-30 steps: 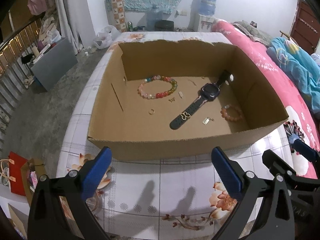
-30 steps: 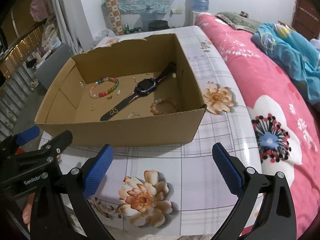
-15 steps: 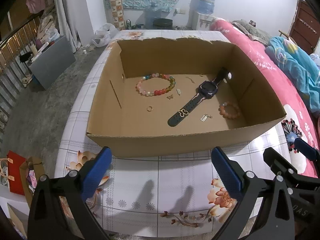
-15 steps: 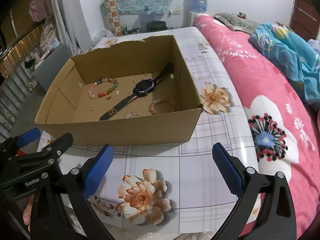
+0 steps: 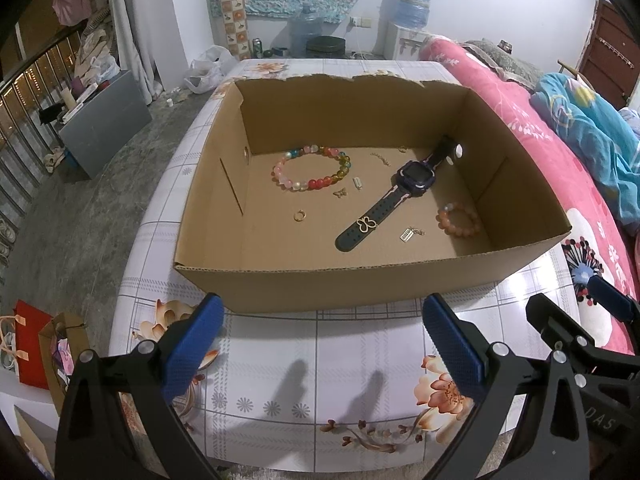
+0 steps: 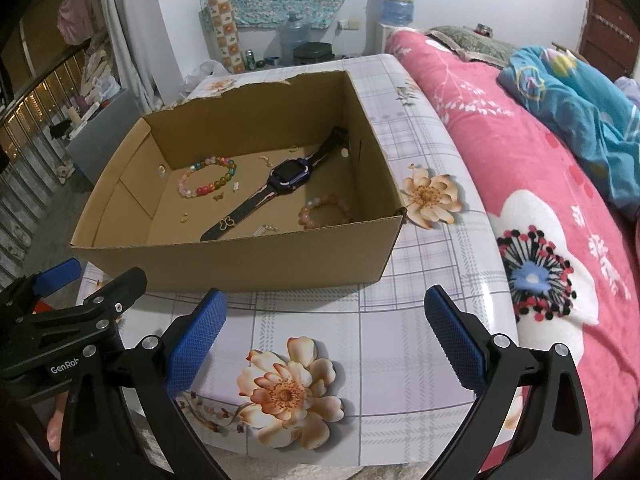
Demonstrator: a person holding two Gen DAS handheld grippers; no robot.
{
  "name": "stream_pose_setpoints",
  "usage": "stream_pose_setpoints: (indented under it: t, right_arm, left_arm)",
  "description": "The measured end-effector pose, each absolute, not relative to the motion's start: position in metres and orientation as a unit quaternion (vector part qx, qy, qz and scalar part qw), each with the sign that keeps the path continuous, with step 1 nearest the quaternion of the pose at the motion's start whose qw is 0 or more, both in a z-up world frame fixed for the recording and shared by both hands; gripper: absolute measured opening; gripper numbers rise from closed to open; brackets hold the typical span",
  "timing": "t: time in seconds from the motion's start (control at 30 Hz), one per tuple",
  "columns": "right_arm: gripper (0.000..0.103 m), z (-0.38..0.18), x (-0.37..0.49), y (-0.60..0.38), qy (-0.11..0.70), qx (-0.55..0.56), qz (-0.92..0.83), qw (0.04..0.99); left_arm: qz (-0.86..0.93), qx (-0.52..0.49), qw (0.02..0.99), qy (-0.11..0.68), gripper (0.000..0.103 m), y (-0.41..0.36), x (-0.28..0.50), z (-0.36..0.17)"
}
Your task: Organize jewelry
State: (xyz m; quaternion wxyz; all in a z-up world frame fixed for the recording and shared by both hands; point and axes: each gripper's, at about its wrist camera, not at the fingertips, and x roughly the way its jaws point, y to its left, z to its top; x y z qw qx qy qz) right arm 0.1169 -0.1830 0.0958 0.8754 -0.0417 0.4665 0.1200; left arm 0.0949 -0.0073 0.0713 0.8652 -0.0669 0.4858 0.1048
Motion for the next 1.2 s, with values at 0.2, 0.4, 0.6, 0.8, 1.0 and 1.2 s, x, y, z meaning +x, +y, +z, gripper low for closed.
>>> stream_pose_setpoints:
  t: [0.2,0.4,0.6,0.8,1.0,1.2]
  right_arm:
    - [0.095,0.0957,0.1168,-0.1831,0.466,-0.041,0.120,0.876]
    - [0.095,0.0958,0.1170,-0.1830,0.466,-0.041,0.120,0.876]
    - [0.095,0.0958,0.1171,-0.1827,0.466,-0.041,0.120,0.876]
    - [0.095,0.0961,0.1173,-0.1826,0.466,-0.040,0.120,0.876]
    - [0.095,0.0960,0.1167,-0.1819,0.466,-0.040,0.119,0.876]
    - [0.095,0.0958,0.1165,-0.1812,0.466,-0.041,0.119,0.876]
  left_arm:
    - [0.104,-0.067,0.865,0.486,0.098,-0.0071,0.0951,0.0713]
    - [0.105,-0.067,0.865,0.486,0.098,-0.0071,0.0950,0.0713]
    - [0.105,-0.068,0.865,0.487,0.098,-0.0062,0.0939,0.0719]
    - [0.106,-0.069,0.864,0.487,0.098,-0.0056,0.0934,0.0715]
    - [0.108,-0.070,0.865,0.486,0.098,-0.0050,0.0935,0.0717]
    - [0.107,-0.070,0.864,0.486,0.098,-0.0047,0.0931,0.0717]
